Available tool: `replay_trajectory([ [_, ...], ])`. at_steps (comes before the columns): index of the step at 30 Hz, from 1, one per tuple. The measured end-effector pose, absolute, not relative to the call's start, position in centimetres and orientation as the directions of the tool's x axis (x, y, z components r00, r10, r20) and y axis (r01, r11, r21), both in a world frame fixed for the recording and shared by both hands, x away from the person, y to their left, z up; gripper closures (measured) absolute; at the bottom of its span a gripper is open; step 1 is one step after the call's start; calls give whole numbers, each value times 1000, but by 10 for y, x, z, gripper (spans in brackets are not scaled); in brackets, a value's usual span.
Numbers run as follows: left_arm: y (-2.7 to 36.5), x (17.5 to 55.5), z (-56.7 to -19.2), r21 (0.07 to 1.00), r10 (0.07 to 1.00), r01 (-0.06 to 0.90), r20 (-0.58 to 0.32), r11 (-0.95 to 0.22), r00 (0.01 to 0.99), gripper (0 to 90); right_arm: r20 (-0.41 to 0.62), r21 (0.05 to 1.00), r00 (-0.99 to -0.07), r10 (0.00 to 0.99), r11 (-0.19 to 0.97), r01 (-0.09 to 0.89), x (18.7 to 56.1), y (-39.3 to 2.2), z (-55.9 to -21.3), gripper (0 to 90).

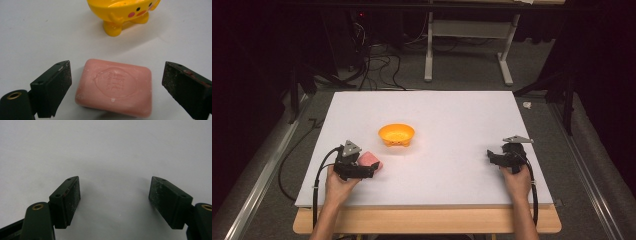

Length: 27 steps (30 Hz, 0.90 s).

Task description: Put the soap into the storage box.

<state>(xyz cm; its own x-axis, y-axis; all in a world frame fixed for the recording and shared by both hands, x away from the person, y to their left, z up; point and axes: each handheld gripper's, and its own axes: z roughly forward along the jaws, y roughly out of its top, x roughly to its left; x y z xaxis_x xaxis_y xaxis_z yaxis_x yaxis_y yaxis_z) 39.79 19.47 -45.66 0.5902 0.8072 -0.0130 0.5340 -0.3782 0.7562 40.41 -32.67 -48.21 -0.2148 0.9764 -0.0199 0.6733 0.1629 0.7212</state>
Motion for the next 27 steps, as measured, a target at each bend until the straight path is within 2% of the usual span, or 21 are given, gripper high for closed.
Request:
replay_trajectory([
  [13, 192, 406, -472, 718, 783, 554, -22, -421, 622, 68, -20, 721, -215, 976, 163, 673, 404, -327, -482, 259],
  [23, 186, 408, -481, 679, 789, 567, 29, -466, 614, 105, -20, 721, -215, 976, 163, 673, 404, -327, -482, 258],
  [27, 187, 408, -481, 677, 787, 570, 21, -465, 617, 123, -20, 721, -215, 976, 163, 673, 404, -327, -482, 259],
])
